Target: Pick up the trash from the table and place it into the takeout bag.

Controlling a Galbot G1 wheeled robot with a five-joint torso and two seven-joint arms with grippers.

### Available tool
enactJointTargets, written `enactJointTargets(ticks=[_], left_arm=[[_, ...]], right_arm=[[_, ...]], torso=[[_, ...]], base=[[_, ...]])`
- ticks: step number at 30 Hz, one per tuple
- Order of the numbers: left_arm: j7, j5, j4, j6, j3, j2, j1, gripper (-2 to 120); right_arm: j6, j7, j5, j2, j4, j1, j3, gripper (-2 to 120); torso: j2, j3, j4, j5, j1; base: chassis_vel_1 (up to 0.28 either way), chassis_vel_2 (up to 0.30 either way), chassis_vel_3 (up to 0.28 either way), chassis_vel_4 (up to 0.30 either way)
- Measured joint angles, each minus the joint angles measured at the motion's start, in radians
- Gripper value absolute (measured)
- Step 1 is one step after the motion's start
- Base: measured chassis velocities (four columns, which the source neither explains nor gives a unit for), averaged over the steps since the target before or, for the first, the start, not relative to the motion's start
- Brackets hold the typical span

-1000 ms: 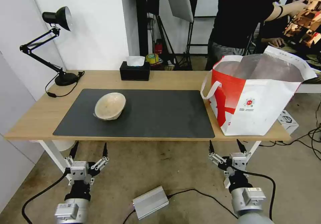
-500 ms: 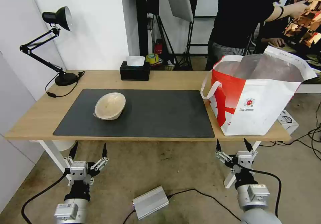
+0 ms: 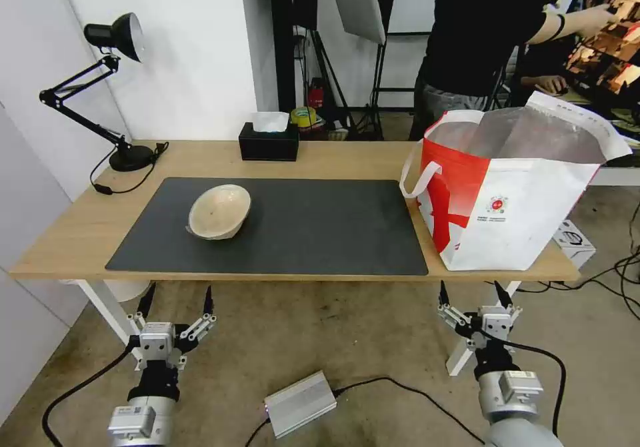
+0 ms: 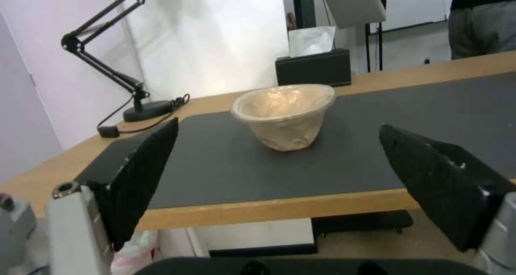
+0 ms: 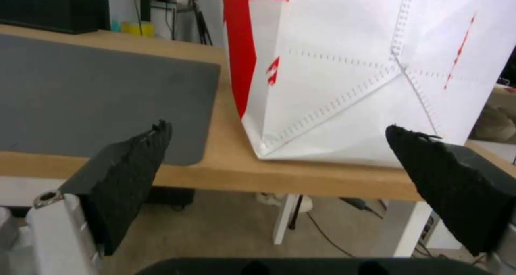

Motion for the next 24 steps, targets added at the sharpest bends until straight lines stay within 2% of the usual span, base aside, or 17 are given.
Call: enactJointTargets(ticks=[24], left_arm=[[0.0,-0.004,-0.001,0.0,-0.005,0.004,-0.003,100]], right_arm=[[0.016,-0.028,-0.011,-0.049,-0.028,0.002,-0.012,100]], torso=[[0.0,0.0,0.0,0.0,0.0]], base=[[0.0,0.0,0.0,0.0]])
